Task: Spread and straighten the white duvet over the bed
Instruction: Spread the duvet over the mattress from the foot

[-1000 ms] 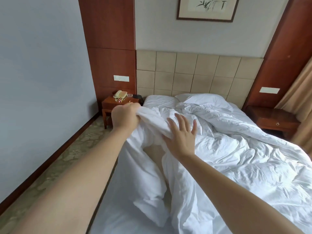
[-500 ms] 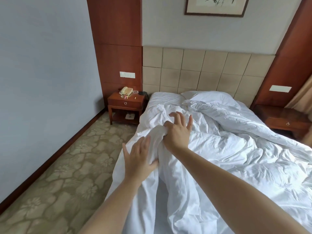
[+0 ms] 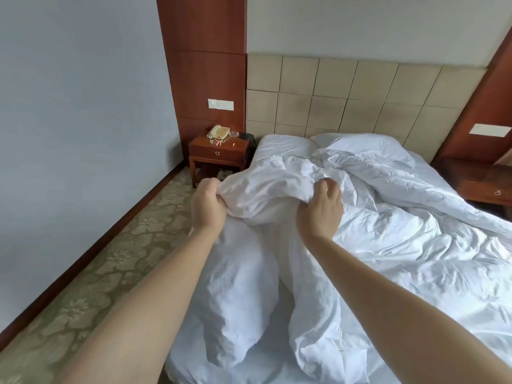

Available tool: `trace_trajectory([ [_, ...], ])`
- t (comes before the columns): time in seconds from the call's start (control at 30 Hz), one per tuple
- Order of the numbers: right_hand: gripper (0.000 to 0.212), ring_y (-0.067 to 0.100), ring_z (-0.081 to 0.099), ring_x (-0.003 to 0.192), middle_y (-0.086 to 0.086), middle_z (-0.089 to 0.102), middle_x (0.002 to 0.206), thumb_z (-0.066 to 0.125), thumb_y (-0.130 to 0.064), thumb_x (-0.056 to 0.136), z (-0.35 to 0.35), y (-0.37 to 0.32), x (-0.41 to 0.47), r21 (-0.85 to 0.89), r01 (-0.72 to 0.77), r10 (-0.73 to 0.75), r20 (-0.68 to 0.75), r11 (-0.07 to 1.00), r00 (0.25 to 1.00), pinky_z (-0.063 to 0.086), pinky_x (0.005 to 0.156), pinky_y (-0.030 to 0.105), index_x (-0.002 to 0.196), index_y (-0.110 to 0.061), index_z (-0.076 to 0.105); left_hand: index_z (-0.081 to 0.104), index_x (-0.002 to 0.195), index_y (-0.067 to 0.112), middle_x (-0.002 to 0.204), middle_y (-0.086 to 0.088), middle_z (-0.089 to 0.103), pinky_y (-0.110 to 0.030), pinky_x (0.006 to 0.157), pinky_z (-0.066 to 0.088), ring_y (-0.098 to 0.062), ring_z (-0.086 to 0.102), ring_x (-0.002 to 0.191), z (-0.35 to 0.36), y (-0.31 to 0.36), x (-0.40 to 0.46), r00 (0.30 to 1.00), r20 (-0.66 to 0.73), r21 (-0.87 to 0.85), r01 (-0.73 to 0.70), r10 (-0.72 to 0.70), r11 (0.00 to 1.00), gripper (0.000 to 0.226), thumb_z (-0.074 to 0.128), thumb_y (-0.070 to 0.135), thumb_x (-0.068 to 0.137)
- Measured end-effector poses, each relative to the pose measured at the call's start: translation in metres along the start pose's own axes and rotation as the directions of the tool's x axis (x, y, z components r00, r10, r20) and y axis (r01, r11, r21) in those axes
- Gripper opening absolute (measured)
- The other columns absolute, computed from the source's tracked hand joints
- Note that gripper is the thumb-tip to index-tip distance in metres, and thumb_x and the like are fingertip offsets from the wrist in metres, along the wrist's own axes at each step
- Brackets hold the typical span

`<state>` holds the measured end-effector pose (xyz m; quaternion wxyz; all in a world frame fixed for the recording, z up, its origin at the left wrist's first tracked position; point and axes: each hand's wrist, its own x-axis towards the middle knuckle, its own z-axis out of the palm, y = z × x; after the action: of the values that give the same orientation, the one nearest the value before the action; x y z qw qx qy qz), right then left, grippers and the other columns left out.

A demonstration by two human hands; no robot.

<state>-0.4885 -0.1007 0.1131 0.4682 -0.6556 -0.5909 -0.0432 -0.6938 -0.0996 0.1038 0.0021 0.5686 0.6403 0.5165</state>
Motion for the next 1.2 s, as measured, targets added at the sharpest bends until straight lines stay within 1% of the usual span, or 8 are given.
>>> trace_trajectory([
  [0.1, 0.036, 0.034, 0.047, 0.118, 0.013, 0.050, 0.129, 0.062, -0.009, 0.074, 0.018, 0.031, -0.033, -0.174, 0.189, -0.127, 0.315, 0.966, 0.940, 0.038, 0.096, 0.042, 0.111, -0.009, 0.058, 0.061, 0.110, -0.001, 0.121, -0.013, 0.052, -0.033, 0.086, 0.044, -0.030, 0.054, 0.106, 0.016, -0.043, -0.020, 0.930, 0.366, 0.191, -0.043, -0.031, 0.981, 0.035, 0.043, -0.011, 0.082],
  [0.2, 0.050, 0.029, 0.027, 0.135, 0.007, 0.032, 0.146, 0.055, -0.034, 0.088, 0.038, 0.070, -0.071, -0.373, 0.239, 0.173, 0.792, 0.897, 0.586, 0.025, 0.109, 0.042, 0.136, -0.026, 0.044, 0.055, 0.125, 0.003, 0.144, -0.011, 0.035, -0.030, 0.101, 0.036, -0.029, 0.041, 0.127, 0.035, -0.089, -0.066, 0.571, 0.756, 0.444, -0.086, -0.321, 0.892, 0.037, 0.043, 0.001, 0.090],
  [0.43, 0.071, 0.032, 0.018, 0.140, 0.007, 0.023, 0.151, 0.055, -0.054, 0.086, 0.066, 0.112, -0.139, -0.477, 0.243, 0.396, 0.862, 0.845, 0.315, 0.017, 0.112, 0.049, 0.147, -0.033, 0.025, 0.015, 0.152, 0.029, 0.160, 0.000, 0.006, -0.041, 0.117, 0.021, -0.023, 0.014, 0.146, 0.064, -0.146, -0.142, 0.024, 0.869, 0.494, -0.094, -0.494, 0.864, 0.067, 0.040, 0.008, 0.094],
  [0.5, 0.075, 0.031, 0.015, 0.142, 0.006, 0.023, 0.152, 0.061, -0.050, 0.084, 0.071, 0.115, -0.150, -0.461, 0.283, 0.418, 0.886, 0.841, 0.200, 0.012, 0.113, 0.051, 0.147, -0.034, 0.024, 0.015, 0.150, 0.037, 0.157, 0.007, 0.013, -0.054, 0.116, 0.015, -0.024, 0.017, 0.145, 0.071, -0.151, -0.148, 0.029, 0.847, 0.530, -0.120, -0.531, 0.839, 0.065, 0.037, 0.014, 0.093],
  [0.6, 0.088, 0.031, 0.007, 0.144, 0.004, 0.021, 0.153, 0.068, -0.026, 0.076, 0.073, 0.116, -0.161, -0.454, 0.293, 0.480, 0.877, 0.841, -0.017, 0.003, 0.116, 0.053, 0.149, -0.034, 0.019, 0.040, 0.141, 0.033, 0.145, 0.004, 0.044, -0.046, 0.111, 0.025, -0.022, 0.043, 0.131, 0.076, -0.148, -0.148, 0.338, 0.803, 0.569, -0.193, -0.491, 0.799, 0.050, 0.035, 0.016, 0.095],
  [0.7, 0.074, 0.026, 0.011, 0.143, -0.001, 0.028, 0.150, 0.047, -0.006, 0.078, 0.072, 0.117, -0.155, -0.466, 0.085, 0.447, 0.877, 0.881, 0.175, 0.004, 0.116, 0.050, 0.144, -0.036, 0.031, 0.043, 0.140, 0.027, 0.142, 0.003, 0.047, -0.042, 0.106, 0.033, -0.022, 0.049, 0.124, 0.079, -0.136, -0.137, 0.550, 0.766, 0.529, -0.247, -0.332, 0.812, 0.045, 0.032, 0.019, 0.097],
  [0.8, 0.071, 0.023, 0.011, 0.145, -0.001, 0.022, 0.156, 0.040, -0.007, 0.082, 0.064, 0.118, -0.136, -0.493, -0.038, 0.459, 0.777, 0.869, 0.431, 0.004, 0.118, 0.048, 0.147, -0.032, 0.028, 0.026, 0.149, 0.024, 0.154, 0.002, 0.030, -0.042, 0.107, 0.033, -0.023, 0.037, 0.134, 0.089, -0.117, -0.126, 0.544, 0.801, 0.442, -0.255, -0.251, 0.860, 0.049, 0.028, 0.027, 0.101],
  [1.2, 0.069, 0.023, 0.001, 0.147, 0.003, 0.008, 0.160, 0.050, -0.037, 0.091, -0.065, 0.185, -0.095, -0.600, -0.147, 0.562, 0.596, 0.786, 0.574, -0.007, 0.116, 0.050, 0.151, -0.032, 0.016, 0.019, 0.150, 0.027, 0.157, 0.002, 0.017, -0.047, 0.110, 0.026, -0.022, 0.027, 0.139, 0.161, 0.032, -0.158, 0.352, 0.936, 0.170, -0.427, -0.010, 0.888, 0.054, 0.033, 0.024, 0.098],
])
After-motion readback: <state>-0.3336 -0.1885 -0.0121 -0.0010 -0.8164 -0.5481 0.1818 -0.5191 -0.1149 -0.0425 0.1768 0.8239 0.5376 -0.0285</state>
